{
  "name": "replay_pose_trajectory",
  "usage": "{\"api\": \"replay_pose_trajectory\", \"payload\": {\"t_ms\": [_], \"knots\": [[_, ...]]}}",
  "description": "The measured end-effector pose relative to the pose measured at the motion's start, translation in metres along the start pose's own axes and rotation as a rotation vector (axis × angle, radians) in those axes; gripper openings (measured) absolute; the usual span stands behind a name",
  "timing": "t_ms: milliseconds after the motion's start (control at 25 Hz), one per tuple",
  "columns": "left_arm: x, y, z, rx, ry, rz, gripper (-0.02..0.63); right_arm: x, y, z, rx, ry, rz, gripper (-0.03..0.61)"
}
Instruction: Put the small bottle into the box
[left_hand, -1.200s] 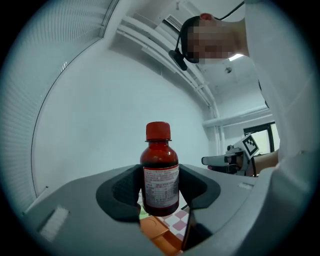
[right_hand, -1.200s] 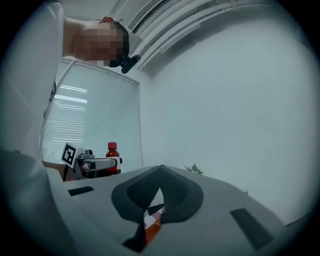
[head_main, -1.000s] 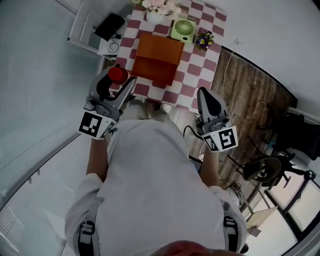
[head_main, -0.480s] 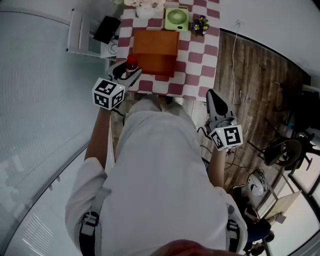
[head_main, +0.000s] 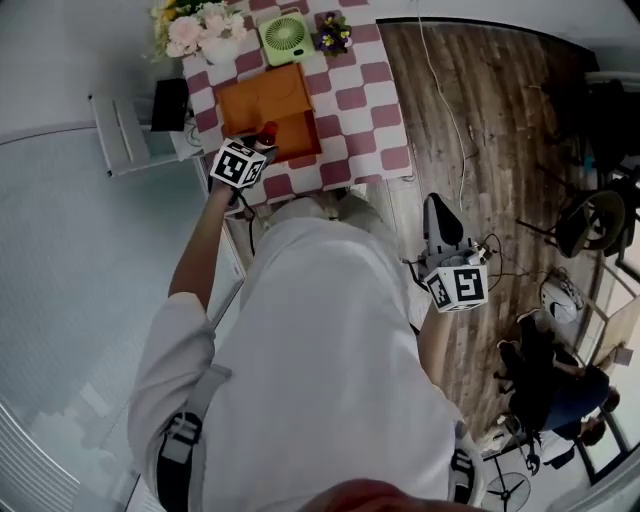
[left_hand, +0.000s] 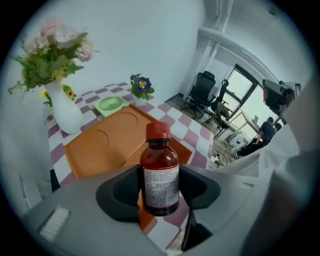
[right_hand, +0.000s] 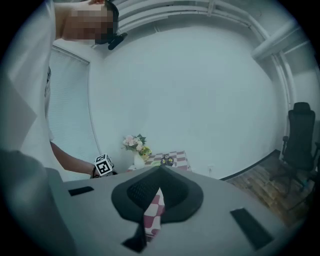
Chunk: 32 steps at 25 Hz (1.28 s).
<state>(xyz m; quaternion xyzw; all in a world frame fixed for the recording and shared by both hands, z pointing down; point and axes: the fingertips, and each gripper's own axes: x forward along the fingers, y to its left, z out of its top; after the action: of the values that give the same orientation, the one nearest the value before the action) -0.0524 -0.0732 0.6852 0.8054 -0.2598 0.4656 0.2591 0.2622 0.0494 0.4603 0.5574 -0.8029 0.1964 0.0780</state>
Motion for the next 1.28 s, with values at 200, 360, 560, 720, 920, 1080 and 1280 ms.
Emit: {"api": "replay_pose_trajectory", "payload": {"t_ms": [200,360,560,720,920,1080,1280], "knots": [[0.044,0.005,-0.013,0.157,0.175,-0.001,0.221,-0.021,-0.01,-0.015,0.045,0.008,-0.111,0.003],[0.07,0.008,-0.021,0.267,0.293,0.009,0.221,-0.025,-0.009,-0.017,0.06,0.011,-0.153,0.003],[0.09,0.016,-0.035,0.354,0.433,0.028,0.221,-0.024,0.0,-0.016,0.039,0.022,-0.178,0.003],[0.102,0.015,-0.044,0.393,0.489,0.023,0.222,-0.03,0.003,-0.016,0.033,0.033,-0.203,0.003],[0.114,0.017,-0.053,0.465,0.507,0.038,0.222,-0.04,0.001,-0.019,0.039,0.035,-0.232,0.003],[0.116,0.018,-0.055,0.486,0.5,0.036,0.225,-0.041,0.003,-0.017,0.044,0.028,-0.245,0.003],[0.112,0.013,-0.054,0.537,0.501,0.022,0.251,-0.036,0.01,-0.011,0.022,0.027,-0.224,0.003]]}}
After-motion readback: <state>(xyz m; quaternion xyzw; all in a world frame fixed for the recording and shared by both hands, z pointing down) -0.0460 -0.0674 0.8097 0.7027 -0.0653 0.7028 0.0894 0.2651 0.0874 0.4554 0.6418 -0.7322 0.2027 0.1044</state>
